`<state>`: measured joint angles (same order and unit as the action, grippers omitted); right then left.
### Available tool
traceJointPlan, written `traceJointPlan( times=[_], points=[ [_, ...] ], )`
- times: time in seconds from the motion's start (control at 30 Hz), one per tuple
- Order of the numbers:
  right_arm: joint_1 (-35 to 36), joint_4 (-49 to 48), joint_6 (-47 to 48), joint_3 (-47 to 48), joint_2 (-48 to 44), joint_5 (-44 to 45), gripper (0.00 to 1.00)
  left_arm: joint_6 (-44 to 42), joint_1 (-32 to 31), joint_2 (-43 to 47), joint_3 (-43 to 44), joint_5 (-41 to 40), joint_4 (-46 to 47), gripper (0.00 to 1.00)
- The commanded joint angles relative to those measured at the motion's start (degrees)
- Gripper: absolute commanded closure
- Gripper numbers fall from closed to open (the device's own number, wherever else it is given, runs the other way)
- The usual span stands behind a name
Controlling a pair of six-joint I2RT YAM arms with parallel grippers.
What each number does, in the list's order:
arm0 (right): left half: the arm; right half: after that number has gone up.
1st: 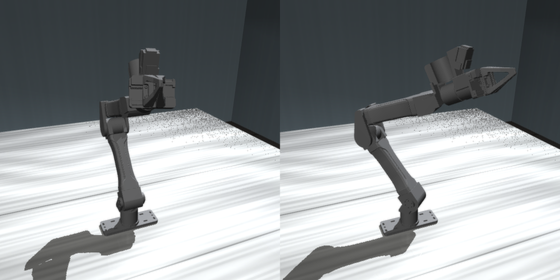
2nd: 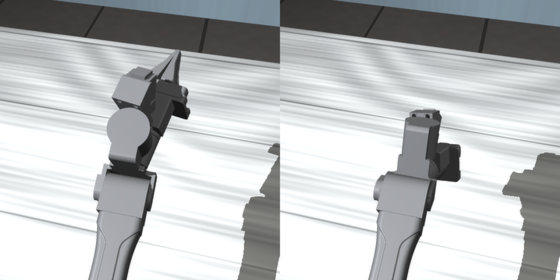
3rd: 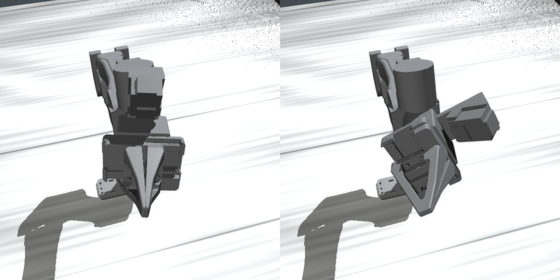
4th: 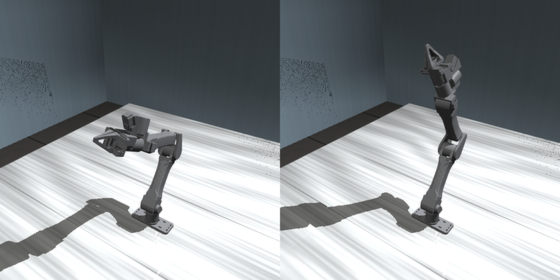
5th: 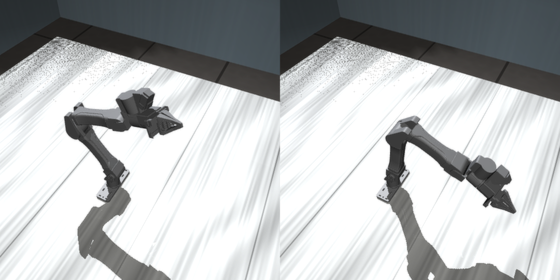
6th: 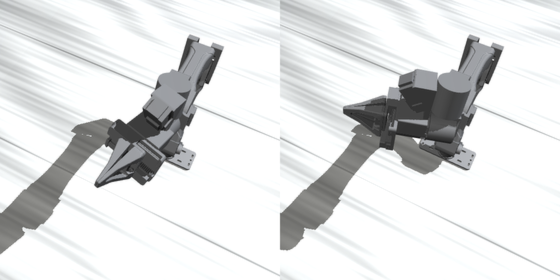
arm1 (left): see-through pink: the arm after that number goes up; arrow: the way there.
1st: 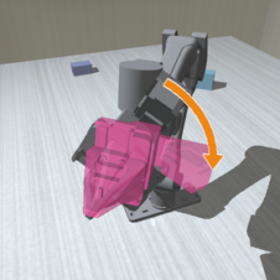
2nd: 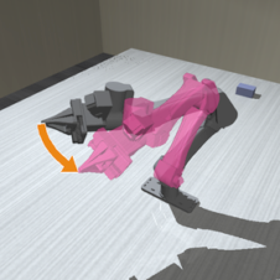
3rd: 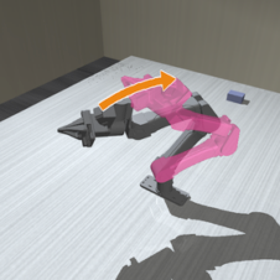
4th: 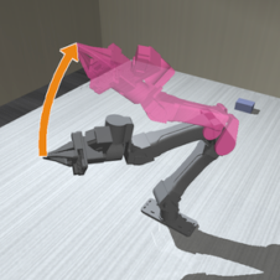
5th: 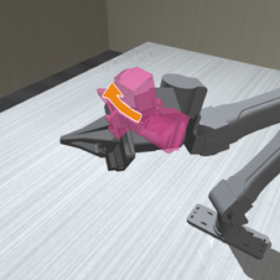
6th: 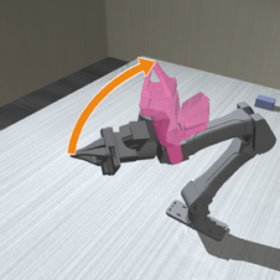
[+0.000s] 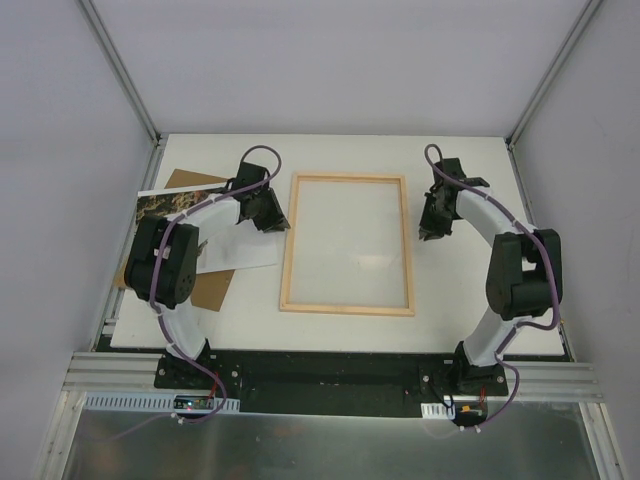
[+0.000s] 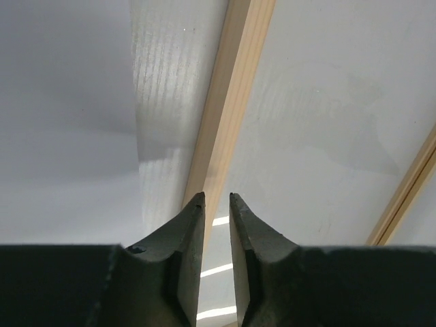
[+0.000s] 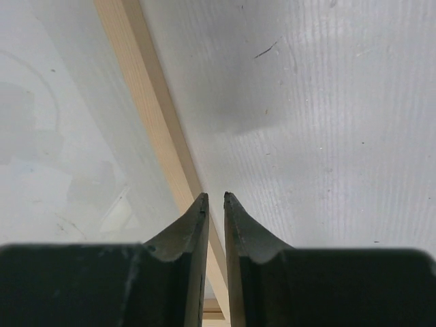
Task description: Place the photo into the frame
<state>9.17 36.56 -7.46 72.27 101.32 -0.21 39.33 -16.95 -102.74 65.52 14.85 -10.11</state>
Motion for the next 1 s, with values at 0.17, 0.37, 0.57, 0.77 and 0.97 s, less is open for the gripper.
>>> traceJointPlan(
  times=[0.17,0.37,0.57,0.77,0.97],
  points=[
    [-0.9,0.2,-0.6,-0.4,-8.2,1.3,0.83,-2.9,-0.9,-4.2,6.5,-6.3,-5.5,0.91],
    [-0.9,0.9,-0.6,0.1,-10.8,0.7,0.82,-3.1,-2.2,-6.2,7.3,-7.6,-6.2,1.0],
    [-1.0,1.6,-0.4,0.2,-12.1,0.7,0.82,-2.8,-4.3,-8.1,8.6,-8.3,-6.7,1.0],
    [-1.0,1.9,-0.1,-0.1,-13.1,0.7,0.82,-2.2,-6.4,-9.4,10.3,-8.3,-6.8,1.0],
    [-1.2,1.9,0.2,-0.6,-13.4,0.7,0.82,-1.1,-8.6,-12.0,13.5,-7.2,-6.7,1.0]
  ],
)
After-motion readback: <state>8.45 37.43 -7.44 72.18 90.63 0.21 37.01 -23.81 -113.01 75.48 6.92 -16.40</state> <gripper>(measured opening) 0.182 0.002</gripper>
